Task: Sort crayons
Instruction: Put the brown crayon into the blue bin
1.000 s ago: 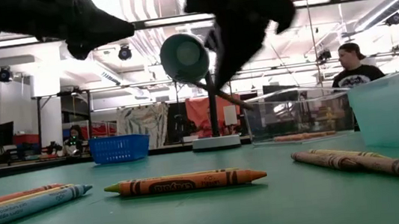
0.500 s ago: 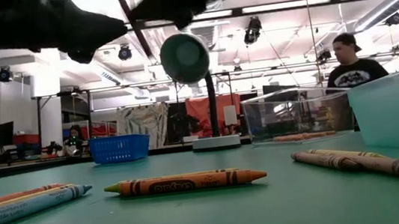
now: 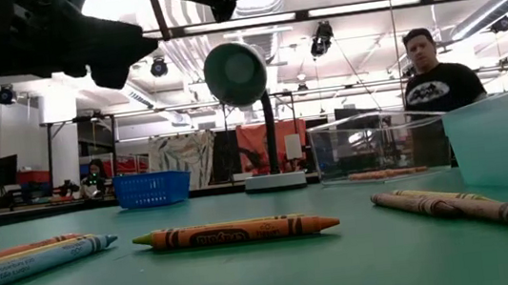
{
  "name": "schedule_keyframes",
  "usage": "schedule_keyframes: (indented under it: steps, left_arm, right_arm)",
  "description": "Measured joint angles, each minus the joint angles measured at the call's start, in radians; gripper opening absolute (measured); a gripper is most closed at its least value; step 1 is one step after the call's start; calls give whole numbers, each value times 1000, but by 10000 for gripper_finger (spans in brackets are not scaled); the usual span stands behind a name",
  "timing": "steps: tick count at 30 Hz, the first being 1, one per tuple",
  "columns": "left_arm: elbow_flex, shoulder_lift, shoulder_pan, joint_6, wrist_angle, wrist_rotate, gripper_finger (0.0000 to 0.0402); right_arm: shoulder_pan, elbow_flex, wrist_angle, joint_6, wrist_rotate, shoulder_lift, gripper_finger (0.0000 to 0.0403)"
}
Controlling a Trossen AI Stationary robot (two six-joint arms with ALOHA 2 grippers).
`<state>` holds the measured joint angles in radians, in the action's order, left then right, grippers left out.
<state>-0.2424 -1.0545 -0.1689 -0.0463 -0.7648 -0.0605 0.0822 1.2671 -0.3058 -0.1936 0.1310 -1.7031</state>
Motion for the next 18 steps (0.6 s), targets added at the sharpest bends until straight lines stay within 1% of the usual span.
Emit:
schedule_keyframes:
  steps: [7, 11, 14, 18]
  left_arm:
    - [0, -118, 0, -38, -217, -4, 144]
    - [0, -206, 1, -52, -335, -5, 143]
    - [-5, -269, 1, -91, -424, -6, 143]
    - [-5, -321, 2, -107, -500, -18, 126]
  right_arm:
    - [-8, -4, -29, 0, -1, 0, 12]
    - [-15, -4, -59, 0, 0, -7, 12]
    - [-19, -5, -65, -2, -2, -8, 12]
    - [-19, -8, -67, -7, -3, -8, 12]
